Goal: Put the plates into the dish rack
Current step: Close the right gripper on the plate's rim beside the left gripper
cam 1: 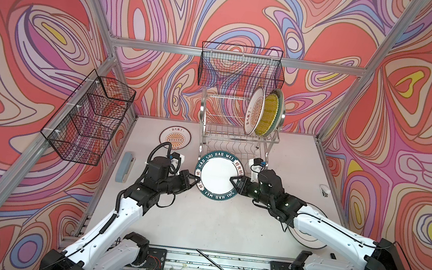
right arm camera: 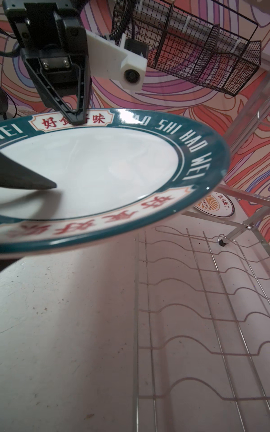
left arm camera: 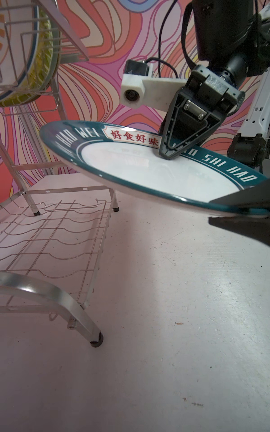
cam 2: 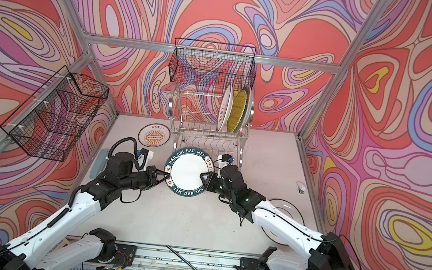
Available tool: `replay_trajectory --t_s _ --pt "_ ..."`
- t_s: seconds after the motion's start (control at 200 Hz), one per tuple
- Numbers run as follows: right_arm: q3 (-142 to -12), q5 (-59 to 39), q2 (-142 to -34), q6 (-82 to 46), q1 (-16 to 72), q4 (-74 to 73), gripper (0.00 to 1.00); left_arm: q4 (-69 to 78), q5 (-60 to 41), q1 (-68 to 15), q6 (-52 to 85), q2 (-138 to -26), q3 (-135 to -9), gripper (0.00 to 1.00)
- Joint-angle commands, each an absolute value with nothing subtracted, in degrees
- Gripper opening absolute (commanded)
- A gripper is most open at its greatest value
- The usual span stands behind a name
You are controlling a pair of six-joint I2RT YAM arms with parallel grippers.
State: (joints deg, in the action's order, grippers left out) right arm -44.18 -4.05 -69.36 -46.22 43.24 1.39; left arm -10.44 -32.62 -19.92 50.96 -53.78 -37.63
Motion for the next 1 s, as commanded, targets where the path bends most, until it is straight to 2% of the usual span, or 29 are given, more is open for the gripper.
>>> replay_trajectory --t_s 0.0,0.255,0.446,0.751,0.997 --pt "-44.3 -6.0 -67.8 -45.5 43.8 -1.4 0.26 -9.0 -33.9 -21.1 48.9 -54.1 -39.0 0.00" --pt "-44.5 -7.2 -67.7 -45.6 43.9 -1.6 0.16 -8.3 -33.6 -21.4 48.5 -56.0 -39.6 0.00" --pt "-44.3 -7.9 -67.1 -45.5 43.8 -1.6 0.00 -7.6 -33.5 -21.9 48.5 -57.4 -40.1 0.00" --pt "-45.6 -5.4 -66.3 -44.9 43.8 3.2 0.00 -9.3 -32.5 -21.9 47.6 -58.3 -41.2 0.00" --pt "-46.8 -4.5 -65.9 -43.6 43.8 6.5 0.00 -10.5 -31.7 -21.9 47.2 -58.8 -41.8 0.26"
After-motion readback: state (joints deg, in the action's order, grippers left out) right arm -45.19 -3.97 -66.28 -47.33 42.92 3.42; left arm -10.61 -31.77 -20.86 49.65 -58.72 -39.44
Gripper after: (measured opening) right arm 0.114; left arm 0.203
